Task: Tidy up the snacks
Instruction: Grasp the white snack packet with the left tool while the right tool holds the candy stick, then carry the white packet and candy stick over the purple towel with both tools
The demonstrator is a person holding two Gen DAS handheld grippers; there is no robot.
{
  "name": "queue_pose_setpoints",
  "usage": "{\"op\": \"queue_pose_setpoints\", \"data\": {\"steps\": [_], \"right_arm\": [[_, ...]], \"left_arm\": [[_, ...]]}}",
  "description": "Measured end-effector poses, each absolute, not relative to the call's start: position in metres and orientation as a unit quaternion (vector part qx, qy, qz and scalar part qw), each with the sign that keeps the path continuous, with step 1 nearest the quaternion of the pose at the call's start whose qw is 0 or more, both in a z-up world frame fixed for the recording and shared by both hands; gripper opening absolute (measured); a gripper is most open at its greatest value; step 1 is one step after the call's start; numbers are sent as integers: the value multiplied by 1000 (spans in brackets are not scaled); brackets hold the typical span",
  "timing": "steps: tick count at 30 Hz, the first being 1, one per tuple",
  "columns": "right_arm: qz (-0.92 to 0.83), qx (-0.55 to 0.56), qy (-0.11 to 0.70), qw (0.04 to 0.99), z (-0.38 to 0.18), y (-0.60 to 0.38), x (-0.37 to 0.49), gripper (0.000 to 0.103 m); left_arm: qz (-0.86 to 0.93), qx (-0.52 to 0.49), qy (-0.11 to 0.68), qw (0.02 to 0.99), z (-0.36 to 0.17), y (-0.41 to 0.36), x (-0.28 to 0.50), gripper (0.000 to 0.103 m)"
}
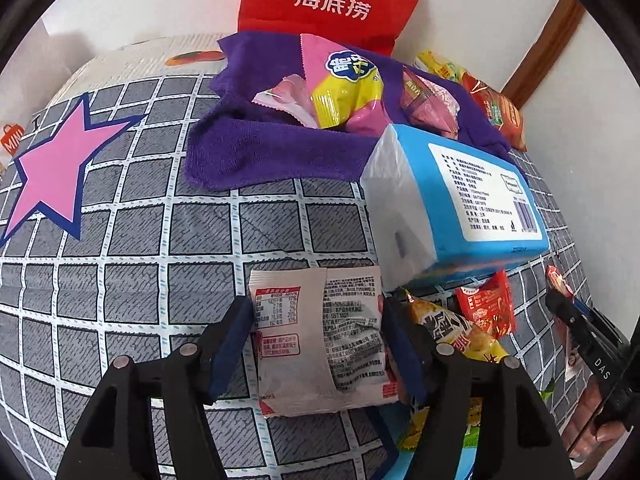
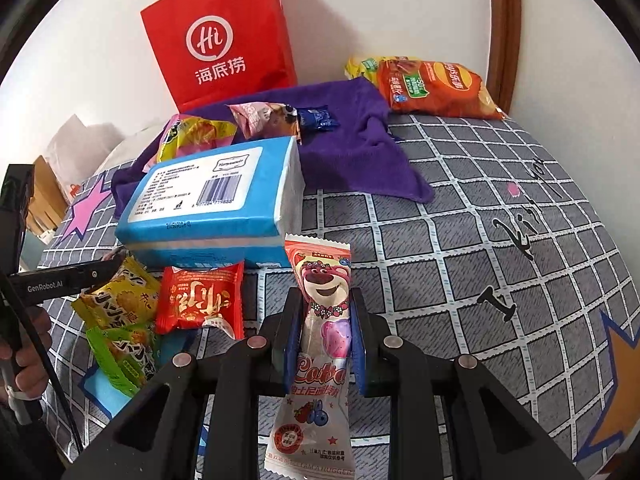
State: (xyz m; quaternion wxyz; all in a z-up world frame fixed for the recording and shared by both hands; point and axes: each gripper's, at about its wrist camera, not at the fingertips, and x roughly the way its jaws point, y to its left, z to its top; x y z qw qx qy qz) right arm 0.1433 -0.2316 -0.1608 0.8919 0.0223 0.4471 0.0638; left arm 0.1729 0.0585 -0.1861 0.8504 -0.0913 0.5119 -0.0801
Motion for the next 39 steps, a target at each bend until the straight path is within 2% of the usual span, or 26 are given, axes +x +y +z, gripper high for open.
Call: {"op": "queue_pose_setpoints", "data": {"steps": [2,8,14,30,39], "right_arm": [[65,22,444,893,-159,-231,143,22],[63,21,441,895,-156,-232,142,22],[62,20,433,899,-147,-232,141,23],[108,27,379,919,-65,-201,169,23],[110,28,368,923,-29,-201,215,23]], "left_arm": [[-83,-101,512,849,-185,62,171,56],[-92,-109,510,848,-180,67,165,55],[-102,-109,484,862,-153,67,158,55],[-157,-81,417,892,-59,13,183,55],[-147,-77,408,898,-32,2,215,55]]}}
